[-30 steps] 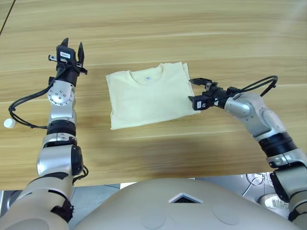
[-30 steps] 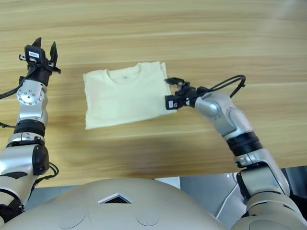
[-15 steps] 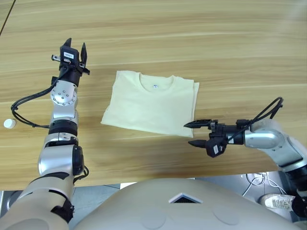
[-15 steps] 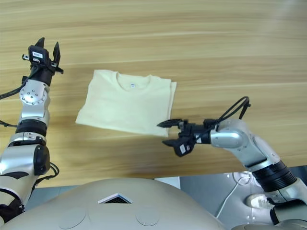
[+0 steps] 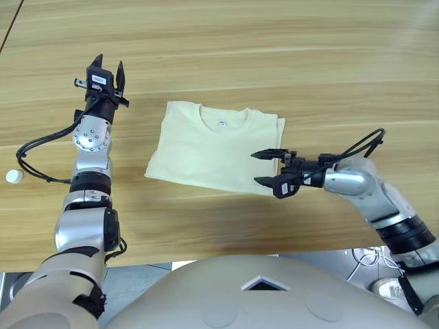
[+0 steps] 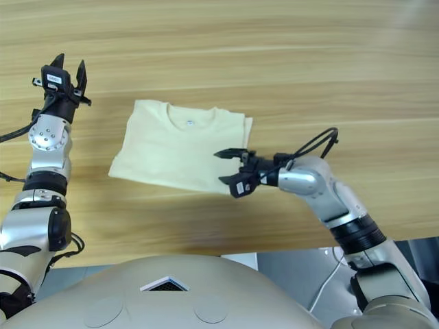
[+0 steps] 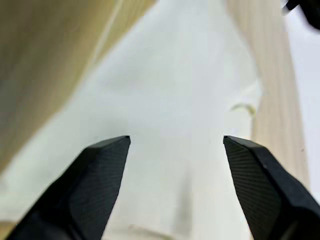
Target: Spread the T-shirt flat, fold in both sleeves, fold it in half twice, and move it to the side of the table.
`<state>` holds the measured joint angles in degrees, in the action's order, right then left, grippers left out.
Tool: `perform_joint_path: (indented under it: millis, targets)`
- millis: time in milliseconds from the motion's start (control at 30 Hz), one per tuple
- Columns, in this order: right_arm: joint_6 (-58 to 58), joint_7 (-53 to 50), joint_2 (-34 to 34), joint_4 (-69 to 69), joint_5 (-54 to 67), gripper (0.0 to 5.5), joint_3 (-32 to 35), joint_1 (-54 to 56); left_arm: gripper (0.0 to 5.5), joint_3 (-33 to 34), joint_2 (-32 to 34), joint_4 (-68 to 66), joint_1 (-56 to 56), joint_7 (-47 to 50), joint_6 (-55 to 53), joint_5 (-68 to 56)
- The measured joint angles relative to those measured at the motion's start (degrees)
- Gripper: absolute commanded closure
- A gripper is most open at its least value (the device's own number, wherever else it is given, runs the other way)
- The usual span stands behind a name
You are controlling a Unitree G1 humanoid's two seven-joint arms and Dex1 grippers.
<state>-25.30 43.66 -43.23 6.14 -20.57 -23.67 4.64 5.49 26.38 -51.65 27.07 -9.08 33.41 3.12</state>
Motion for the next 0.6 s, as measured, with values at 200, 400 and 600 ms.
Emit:
perform_joint_path:
  millis: [200,400,600]
  targets:
    - [-3.9,0.1,-1.5,-1.7,-4.1,2.06,-3.1,0.5,3.44,-0.1,0.0,0.0,0.0,0.1,0.0,0.1]
    - [-9.3,11.9,-8.7,11.3,17.6,2.06,-9.0,-8.3,3.44,-0.2,-0.1,-0.1,0.0,0.5,0.2,0.1]
    - [-3.8,13.4,-2.4,12.0,33.4,2.06,-7.1,-3.6,3.44,-0.4,-0.3,-0.2,0.0,1.2,0.3,0.1]
